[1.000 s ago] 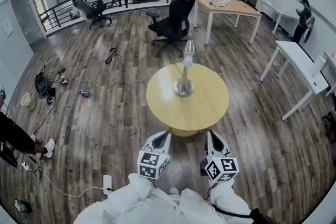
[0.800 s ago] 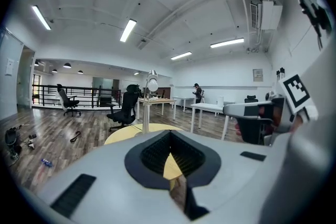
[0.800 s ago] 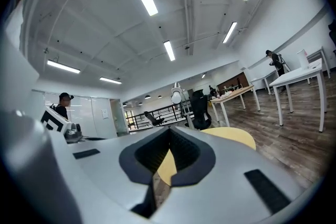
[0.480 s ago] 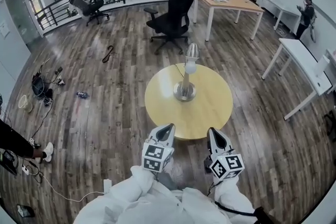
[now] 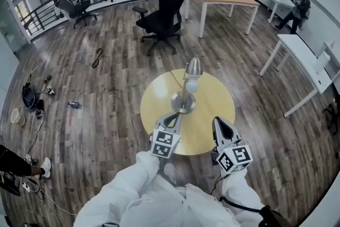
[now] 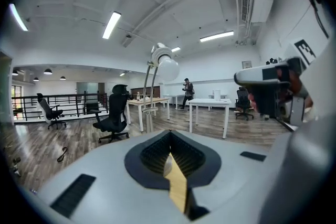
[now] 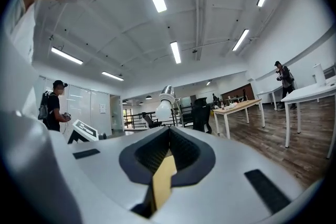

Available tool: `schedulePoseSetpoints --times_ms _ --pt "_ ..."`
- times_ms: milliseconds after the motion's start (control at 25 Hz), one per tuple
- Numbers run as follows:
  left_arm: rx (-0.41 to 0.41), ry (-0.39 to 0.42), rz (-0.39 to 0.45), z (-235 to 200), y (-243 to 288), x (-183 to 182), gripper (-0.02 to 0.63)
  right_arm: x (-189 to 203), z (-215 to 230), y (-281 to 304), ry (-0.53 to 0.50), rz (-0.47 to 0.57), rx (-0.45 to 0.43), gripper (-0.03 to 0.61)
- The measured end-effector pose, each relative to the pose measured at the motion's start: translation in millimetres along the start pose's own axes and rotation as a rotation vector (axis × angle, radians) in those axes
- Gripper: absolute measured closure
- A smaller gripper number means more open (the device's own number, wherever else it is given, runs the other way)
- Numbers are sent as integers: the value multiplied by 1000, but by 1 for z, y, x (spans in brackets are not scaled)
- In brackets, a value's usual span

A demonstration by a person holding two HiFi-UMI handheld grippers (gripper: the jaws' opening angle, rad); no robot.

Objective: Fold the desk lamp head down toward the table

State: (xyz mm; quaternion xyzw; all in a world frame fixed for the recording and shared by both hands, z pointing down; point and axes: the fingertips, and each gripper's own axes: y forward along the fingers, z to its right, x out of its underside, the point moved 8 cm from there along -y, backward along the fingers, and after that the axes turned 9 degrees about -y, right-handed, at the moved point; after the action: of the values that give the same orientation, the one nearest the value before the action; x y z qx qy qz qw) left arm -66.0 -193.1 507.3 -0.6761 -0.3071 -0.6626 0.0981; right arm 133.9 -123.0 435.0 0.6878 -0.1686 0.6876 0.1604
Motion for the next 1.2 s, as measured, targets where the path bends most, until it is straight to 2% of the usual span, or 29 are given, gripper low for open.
schedulePoseSetpoints --times_ms 200,320,440,560,760,960,1080,1200 --pt "37 87 -55 -40 58 0 611 -4 10 43 -17 -4 29 568" --pt "47 87 -65 -58 89 3 584 -2 16 65 -28 -12 43 568" --pt "58 73 -71 -71 116 -2 514 -4 21 79 -21 -14 55 568" --pt "55 87 -107 -81 141 -7 506 -8 24 90 -24 -26 45 566" --pt "94 143 -149 -84 169 -9 505 -22 31 103 -38 -21 -30 566" --pt "113 128 -127 -86 178 -7 468 -43 40 114 -3 19 -111 565" --pt "123 139 -135 -84 185 -9 459 -66 43 125 -16 20 -200 483" --pt "132 162 -141 -81 191 -10 459 -85 49 141 9 15 -287 450"
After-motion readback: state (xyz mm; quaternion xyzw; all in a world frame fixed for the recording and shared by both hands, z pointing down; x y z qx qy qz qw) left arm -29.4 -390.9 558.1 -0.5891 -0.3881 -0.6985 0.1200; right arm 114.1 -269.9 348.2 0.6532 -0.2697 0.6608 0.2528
